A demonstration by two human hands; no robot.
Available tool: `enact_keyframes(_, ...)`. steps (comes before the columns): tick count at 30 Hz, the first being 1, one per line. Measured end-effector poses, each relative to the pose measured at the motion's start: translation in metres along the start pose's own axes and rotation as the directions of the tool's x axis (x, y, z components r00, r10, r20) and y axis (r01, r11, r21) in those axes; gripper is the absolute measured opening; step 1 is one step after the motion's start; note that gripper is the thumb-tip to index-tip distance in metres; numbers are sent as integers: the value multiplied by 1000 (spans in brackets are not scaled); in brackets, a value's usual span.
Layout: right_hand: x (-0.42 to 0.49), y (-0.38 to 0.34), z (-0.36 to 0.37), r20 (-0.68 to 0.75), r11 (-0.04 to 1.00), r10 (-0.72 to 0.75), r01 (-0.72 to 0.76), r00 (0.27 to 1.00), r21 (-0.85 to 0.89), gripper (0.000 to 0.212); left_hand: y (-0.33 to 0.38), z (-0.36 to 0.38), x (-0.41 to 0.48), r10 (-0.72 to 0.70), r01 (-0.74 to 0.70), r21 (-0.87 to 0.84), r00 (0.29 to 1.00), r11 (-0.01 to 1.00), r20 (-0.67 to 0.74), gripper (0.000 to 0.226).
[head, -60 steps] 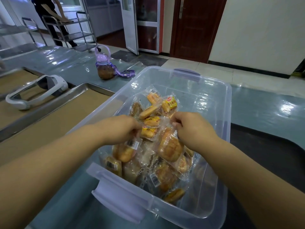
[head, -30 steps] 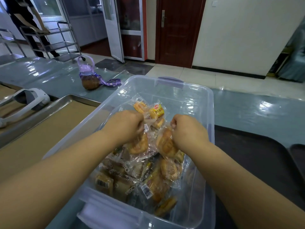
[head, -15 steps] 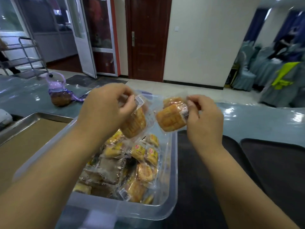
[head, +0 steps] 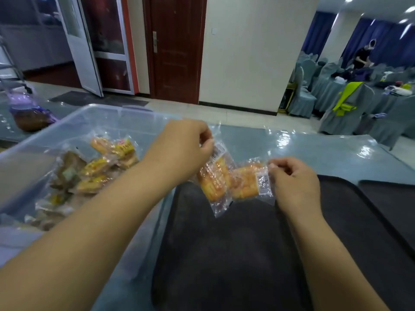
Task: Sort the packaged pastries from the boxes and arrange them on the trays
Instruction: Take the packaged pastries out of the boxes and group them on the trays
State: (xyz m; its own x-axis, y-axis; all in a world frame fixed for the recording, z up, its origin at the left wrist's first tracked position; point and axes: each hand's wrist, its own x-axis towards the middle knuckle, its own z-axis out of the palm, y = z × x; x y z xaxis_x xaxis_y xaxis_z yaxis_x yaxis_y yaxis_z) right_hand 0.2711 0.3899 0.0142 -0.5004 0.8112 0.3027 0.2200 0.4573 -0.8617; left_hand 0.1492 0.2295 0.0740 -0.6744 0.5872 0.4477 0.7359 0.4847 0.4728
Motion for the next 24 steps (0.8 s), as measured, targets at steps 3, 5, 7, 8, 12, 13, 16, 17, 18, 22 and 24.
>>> enact_keyframes(3,-5,37,-19,89,991,73,-63,993,-116,14,7,42,-17,-107,105,17,987,994,119,11)
enact_keyframes(5,-11,60,-28,152,975,138,-107,979,-195,14,6,70,-33,-178,178,14,970,984,168,11)
enact_keyframes(7,-17,82,-32,206,955,195,-138,959,-264,13,0,96,-51,-239,236,38,955,971,173,12)
enact_keyframes(8,-21,93,-32,226,944,223,-152,948,-293,12,-3,108,-61,-271,266,51,949,963,164,12)
enact_keyframes(12,-43,124,-20,244,935,194,-104,950,-339,11,-19,146,-98,-377,383,-34,920,923,110,11)
enact_keyframes(13,-51,128,-15,249,944,151,-65,957,-325,11,-23,154,-107,-393,400,-62,914,914,98,10)
enact_keyframes(16,-81,139,1,337,955,49,54,940,-292,9,-34,171,-135,-415,429,-110,900,896,130,6)
enact_keyframes(17,-92,144,7,374,952,3,112,927,-285,7,-38,174,-145,-417,437,-120,895,891,161,5)
enact_keyframes(18,-104,150,13,412,944,-40,170,910,-284,4,-42,176,-155,-421,449,-130,886,884,196,6)
enact_keyframes(22,-142,166,30,521,922,-84,265,849,-283,1,-66,173,-189,-452,509,-151,841,848,296,23)
enact_keyframes(24,-156,167,37,528,909,-95,290,844,-299,4,-79,169,-201,-440,519,-155,822,841,361,41)
